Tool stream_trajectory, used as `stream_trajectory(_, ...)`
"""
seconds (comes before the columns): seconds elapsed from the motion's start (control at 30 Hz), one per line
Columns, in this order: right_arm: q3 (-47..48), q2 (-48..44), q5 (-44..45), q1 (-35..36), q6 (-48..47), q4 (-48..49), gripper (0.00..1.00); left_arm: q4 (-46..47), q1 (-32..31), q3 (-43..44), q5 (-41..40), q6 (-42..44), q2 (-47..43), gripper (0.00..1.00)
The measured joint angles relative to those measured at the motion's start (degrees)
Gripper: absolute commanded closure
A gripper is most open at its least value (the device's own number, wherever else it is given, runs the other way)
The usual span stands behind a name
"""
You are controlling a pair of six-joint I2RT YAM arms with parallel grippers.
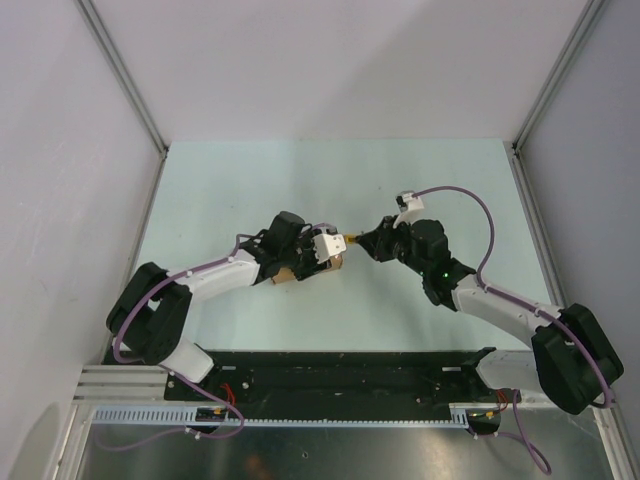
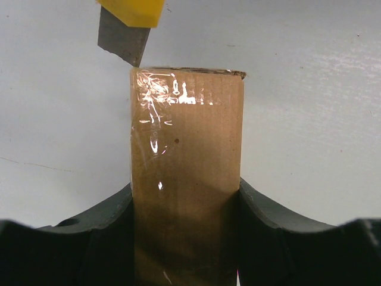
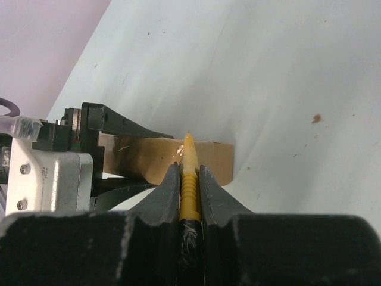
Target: Unpack the express box
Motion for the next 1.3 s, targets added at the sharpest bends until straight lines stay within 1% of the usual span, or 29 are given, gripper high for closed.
stream_trajectory(0.17, 0.0, 0.4, 0.3, 0.6, 0.0, 0.4, 1.00, -0.4, 0.1, 0.2, 0.0, -0.2, 0.1, 0.63)
stream_trajectory(0.33, 0.0, 0.8, 2.6, 2.2, -0.3, 0.8, 1.00, -2.0, 0.2, 1.6, -0.2, -1.6, 0.9, 0.66)
stream_trajectory(0.5, -0.3, 1.2, 5.9, 4.0, -0.5, 1.4, 1.00, -6.1, 0.4, 5.0, -0.3, -2.9, 2.9, 0.73)
stream_trajectory(0.67, -2.1, 0.6, 7.3, 4.9, 0.0, 2.6, 1.00, -7.0, 0.4, 5.6, -0.4, -2.9, 3.2, 0.78)
stream_trajectory(0.8, -3.0, -0.5, 6.6, 4.9, 0.3, 2.0, 1.00, -7.1, 0.2, 5.6, -0.8, -2.2, 3.2, 0.80)
stream_trajectory(0.9, -3.3, -1.6, 4.5, 4.1, 0.2, 0.2, 1.00, -7.2, 0.1, 5.6, -1.3, -1.5, 3.1, 0.81)
stream_trajectory(1.3, -4.5, -9.4, -3.9, 2.1, -0.1, -11.7, 1.00, -6.8, 0.1, 5.6, -2.0, -1.0, 3.1, 0.82)
